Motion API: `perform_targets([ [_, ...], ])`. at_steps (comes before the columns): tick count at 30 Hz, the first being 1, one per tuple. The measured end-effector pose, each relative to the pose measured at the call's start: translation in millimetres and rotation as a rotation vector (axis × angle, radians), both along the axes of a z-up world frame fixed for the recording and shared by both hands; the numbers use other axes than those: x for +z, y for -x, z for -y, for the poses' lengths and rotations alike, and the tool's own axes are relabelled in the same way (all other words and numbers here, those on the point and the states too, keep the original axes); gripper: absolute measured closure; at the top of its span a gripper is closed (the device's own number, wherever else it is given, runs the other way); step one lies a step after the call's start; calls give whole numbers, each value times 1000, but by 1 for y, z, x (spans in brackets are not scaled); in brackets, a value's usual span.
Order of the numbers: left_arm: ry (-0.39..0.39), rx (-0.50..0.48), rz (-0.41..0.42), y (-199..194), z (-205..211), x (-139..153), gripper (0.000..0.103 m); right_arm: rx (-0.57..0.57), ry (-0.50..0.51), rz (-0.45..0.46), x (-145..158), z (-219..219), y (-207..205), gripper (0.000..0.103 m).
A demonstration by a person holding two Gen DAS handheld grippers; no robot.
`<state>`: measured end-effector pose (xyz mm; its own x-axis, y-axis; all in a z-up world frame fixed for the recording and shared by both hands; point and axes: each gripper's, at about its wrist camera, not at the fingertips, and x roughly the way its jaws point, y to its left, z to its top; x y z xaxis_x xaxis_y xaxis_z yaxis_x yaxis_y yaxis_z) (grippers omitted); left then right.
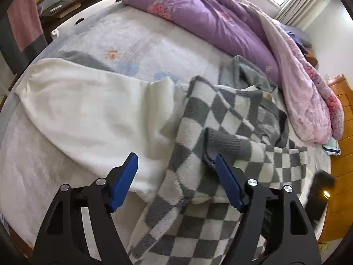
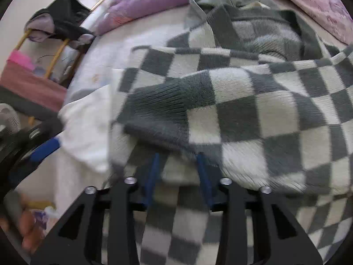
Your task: Fold large clothes
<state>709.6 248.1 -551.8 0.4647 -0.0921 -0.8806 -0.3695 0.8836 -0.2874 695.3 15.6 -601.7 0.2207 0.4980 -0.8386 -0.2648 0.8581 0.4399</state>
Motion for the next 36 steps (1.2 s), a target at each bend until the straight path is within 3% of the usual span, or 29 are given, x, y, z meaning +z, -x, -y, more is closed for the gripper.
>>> perform_targets([
  [2, 19, -13, 12, -6, 8, 2, 29, 9, -20, 30, 18, 23, 0, 67],
  [4, 39, -40, 17, -18, 23, 0, 29, -61, 3, 79, 36, 71, -6, 67],
  [6, 41, -86, 7, -34, 44, -6, 29, -139, 79, 103, 39, 116, -22, 92],
  [9, 59, -136, 2, -56, 73, -16, 29, -241, 172, 97, 27, 178, -44, 101],
  [12, 34, -171, -53, -79, 97, -35, 29, -275, 190, 33, 1, 221, -71, 101],
  [14, 26, -193, -78, -89, 105, -44, 29, -272, 269, -13, -28, 237, -83, 103],
  [17, -39, -188, -102, -101, 105, -51, 29, -359, 177, -154, -71, 278, -98, 103],
  [20, -39, -155, -106, -113, 89, -51, 29, -326, 171, -196, -70, 275, -107, 103],
  [23, -34, -115, -103, -126, 67, -46, 29, -332, 87, -147, -33, 275, -114, 95],
  [25, -71, -92, -113, -138, 53, -44, 28, -351, 67, -101, -12, 276, -125, 86],
  [27, -81, -81, -134, -154, 42, -48, 24, -380, 79, -79, -2, 277, -145, 57],
  [30, -84, -61, -194, -173, 28, -62, 24, -424, 148, -55, -3, 279, -174, 50],
  [36, -138, -76, -292, -207, 21, -92, 21, -463, 155, -156, -29, 279, -220, 45],
])
